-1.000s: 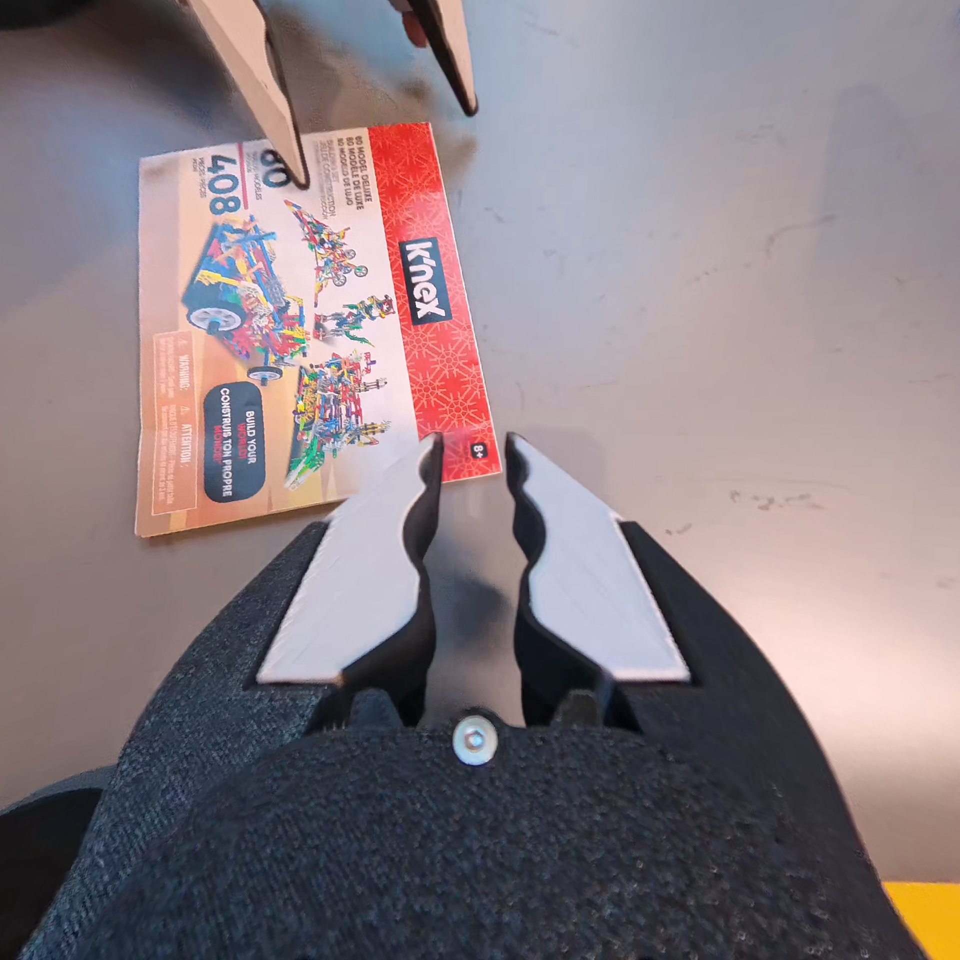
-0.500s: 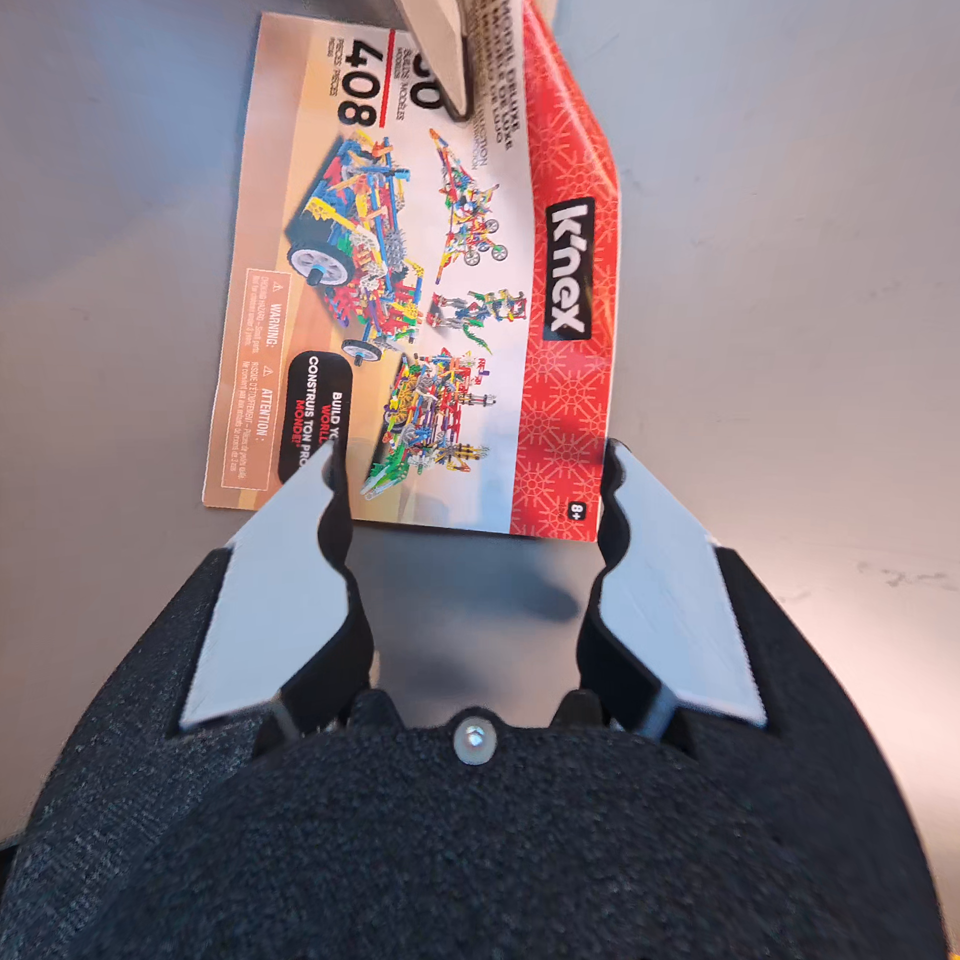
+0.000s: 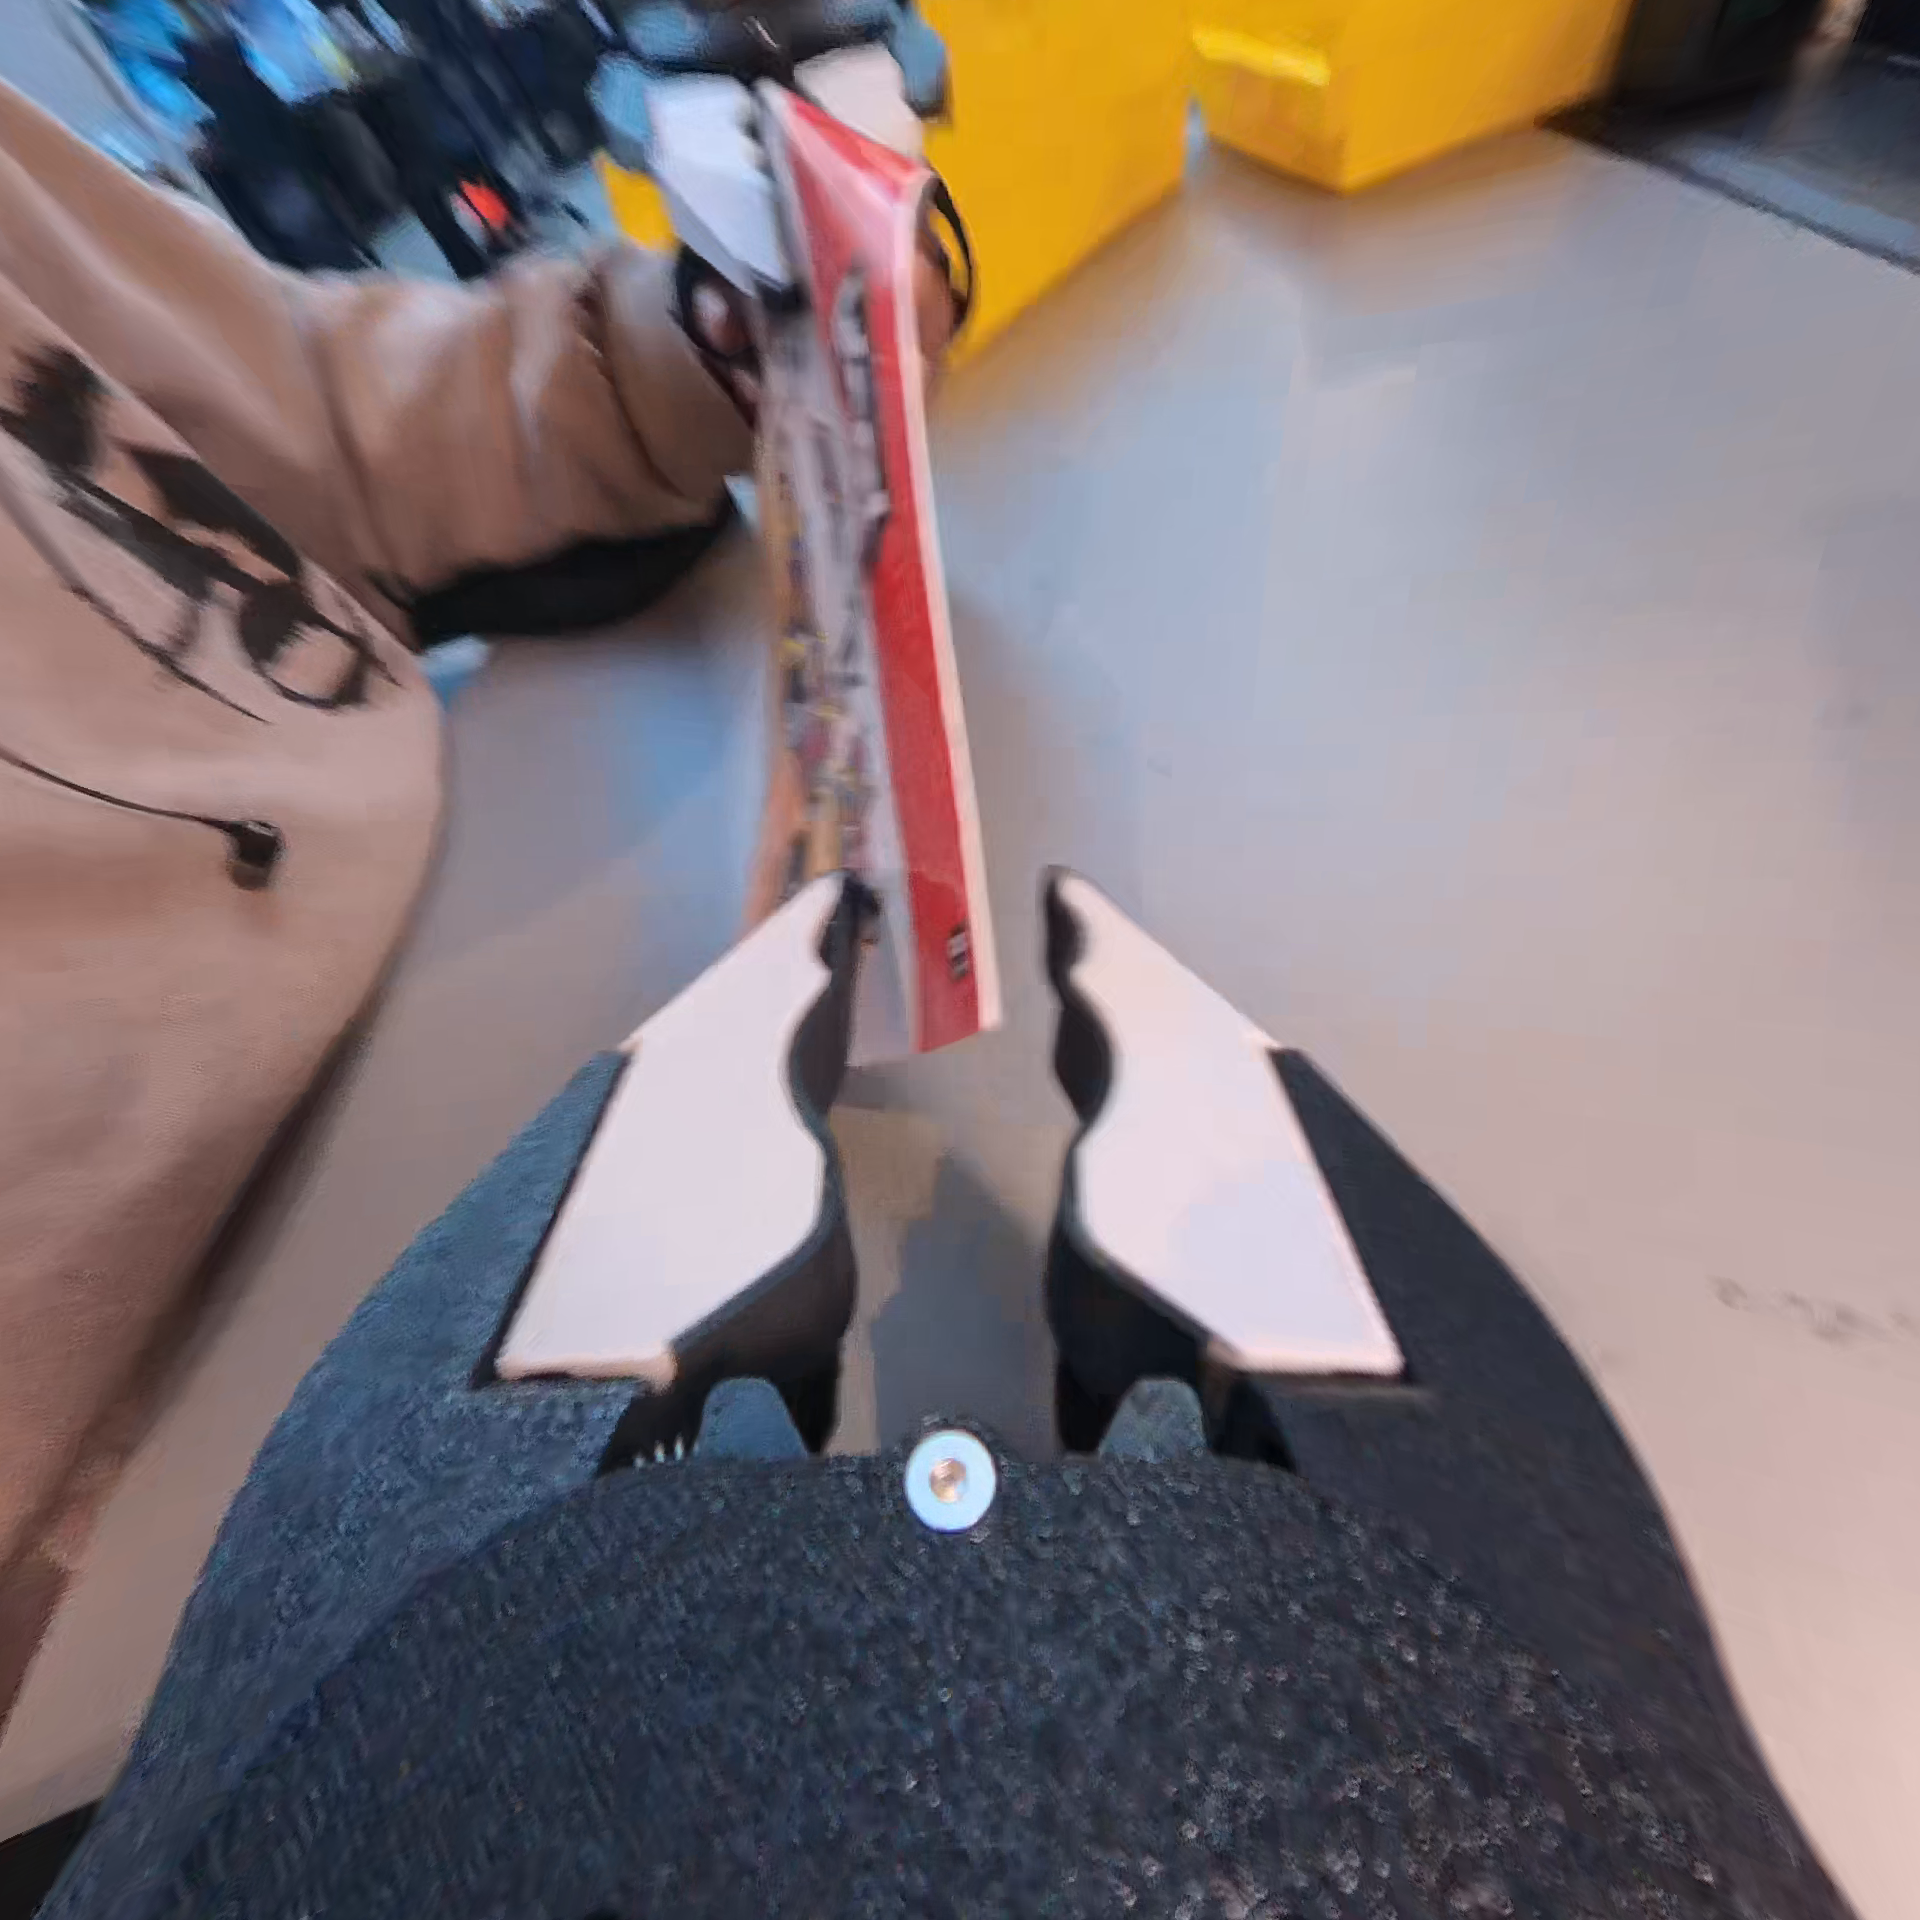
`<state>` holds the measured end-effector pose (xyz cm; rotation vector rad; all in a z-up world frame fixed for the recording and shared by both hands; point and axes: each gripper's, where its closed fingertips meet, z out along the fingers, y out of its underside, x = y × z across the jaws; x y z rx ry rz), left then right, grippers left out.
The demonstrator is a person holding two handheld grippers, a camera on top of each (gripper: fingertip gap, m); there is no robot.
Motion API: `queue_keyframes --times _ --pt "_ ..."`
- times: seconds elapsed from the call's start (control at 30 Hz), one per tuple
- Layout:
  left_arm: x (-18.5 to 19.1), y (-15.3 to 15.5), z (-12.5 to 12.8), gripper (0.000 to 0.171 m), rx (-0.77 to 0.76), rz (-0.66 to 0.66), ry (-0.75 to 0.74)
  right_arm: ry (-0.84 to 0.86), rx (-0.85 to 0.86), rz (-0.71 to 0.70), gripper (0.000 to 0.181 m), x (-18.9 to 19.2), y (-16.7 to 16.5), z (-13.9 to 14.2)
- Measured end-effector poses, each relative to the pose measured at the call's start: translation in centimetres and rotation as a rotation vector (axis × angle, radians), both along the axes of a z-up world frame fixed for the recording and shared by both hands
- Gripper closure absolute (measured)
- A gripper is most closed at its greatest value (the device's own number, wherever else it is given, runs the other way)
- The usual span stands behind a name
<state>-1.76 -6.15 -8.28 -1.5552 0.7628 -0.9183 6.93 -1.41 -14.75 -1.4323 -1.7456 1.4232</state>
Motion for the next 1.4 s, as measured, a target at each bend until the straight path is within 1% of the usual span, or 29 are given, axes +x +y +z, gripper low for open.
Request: queue_keyframes --times 0.03,0.07,0.1,0.13,0.17,0.2,0.23,0.3,0.4,0.5,0.57,0.63,0.67,0.73,0.8,0.87,0.9,0.93,0.97,1.0,1.07,1.13,1.17,1.2,1.23,1.27,1.33,1.4 --pt "-0.6 0.5 0.6 0.167 0.002 0.032 -0.052 0.059 -0.052 0.036 0.174 0.1 -0.6 1.2" --pt "-1.2 0.9 1.2 0.162 -0.002 0.057 -0.113 0.112 -0.084 0.034 0.181 0.0 -0.6 2.4" --pt "-1.6 1.0 1.6 0.171 -0.017 0.058 -0.173 0.162 -0.101 0.003 0.181 -0.2 -0.2 3.5" --pt "-1.9 1.0 1.9 0.169 -0.049 0.043 -0.22 0.213 -0.125 0.002 0.181 -0.1 0.0 4.7" --pt "-1.9 0.9 1.8 0.162 -0.093 0.017 -0.252 0.246 -0.159 0.003 0.181 0.1 0.1 5.8" --pt "-1.7 0.9 1.6 0.151 -0.136 -0.008 -0.266 0.242 -0.184 0.0 0.181 0.2 0.2 6.2" --pt "-1.5 1.1 1.3 0.15 -0.16 -0.005 -0.258 0.222 -0.193 -0.004 0.181 0.2 0.3 6.1" --pt "-1.4 1.6 0.6 0.171 -0.147 0.043 -0.193 0.204 -0.207 -0.018 0.181 0.0 0.3 5.7" --pt "-1.7 2.0 0.2 0.171 -0.153 0.098 -0.132 0.214 -0.221 -0.059 0.181 -0.4 0.7 5.9" --pt "-2.2 2.2 0.2 0.171 -0.146 0.137 -0.099 0.207 -0.183 -0.113 0.181 -1.0 1.5 5.7" --pt "-2.6 2.7 -0.5 0.171 -0.208 0.17 -0.087 0.177 -0.149 -0.124 0.181 -1.2 1.6 4.8" --pt "-3.4 3.5 -2.2 0.171 -0.331 0.221 -0.084 0.128 -0.122 -0.137 0.18 -1.4 1.5 3.8" --pt "-3.8 3.8 -3.2 0.171 -0.383 0.248 -0.077 0.086 -0.09 -0.157 0.179 -1.5 1.7 2.9" --pt "-4.3 4.4 -5.4 0.171 -0.44 0.289 -0.013 -0.01 0.032 -0.219 0.171 -1.6 2.8 1.0" --pt "-4.2 4.8 -7.3 0.171 -0.468 0.303 0.071 -0.097 0.191 -0.275 0.155 -1.3 4.3 -0.8" --pt "-3.9 5.1 -8.3 0.171 -0.484 0.318 0.121 -0.165 0.338 -0.316 0.128 -0.7 5.6 -1.8" --pt "-4.0 5.3 -8.6 0.171 -0.485 0.335 0.147 -0.19 0.393 -0.322 0.118 -0.3 5.9 -1.9" --pt "-4.1 5.5 -8.8 0.171 -0.479 0.354 0.177 -0.206 0.432 -0.301 0.108 0.1 5.7 -1.8" --pt "-4.1 5.6 -9.1 0.171 -0.478 0.361 0.203 -0.225 0.457 -0.227 0.096 0.5 4.5 -2.0" --pt "-4.0 5.6 -9.4 0.171 -0.48 0.36 0.221 -0.249 0.484 -0.135 0.093 1.1 3.0 -2.3" --pt "-3.6 5.7 -9.8 0.171 -0.484 0.338 0.241 -0.289 0.562 -0.021 0.091 1.9 1.5 -3.4" --pt "-3.2 6.0 -9.8 0.171 -0.467 0.313 0.268 -0.353 0.596 0.077 0.094 2.5 0.7 -4.9" --pt "-3.1 6.0 -9.8 0.171 -0.452 0.298 0.295 -0.376 0.585 0.116 0.1 2.7 0.4 -5.5" --pt "-2.9 6.1 -9.8 0.171 -0.427 0.282 0.325 -0.374 0.546 0.136 0.103 2.6 0.1 -5.4" --pt "-2.7 6.0 -9.6 0.171 -0.384 0.258 0.35 -0.385 0.547 0.145 0.11 2.7 0.3 -5.6" --pt "-2.4 5.9 -9.3 0.171 -0.337 0.234 0.371 -0.383 0.537 0.162 0.114 2.7 0.1 -5.6" --pt "-2.8 5.8 -9.3 0.171 -0.291 0.235 0.42 -0.366 0.501 0.207 0.133 2.9 -0.7 -5.7" --pt "-3.3 5.9 -10.0 0.171 -0.306 0.253 0.449 -0.326 0.481 0.222 0.149 2.9 -1.3 -5.7"
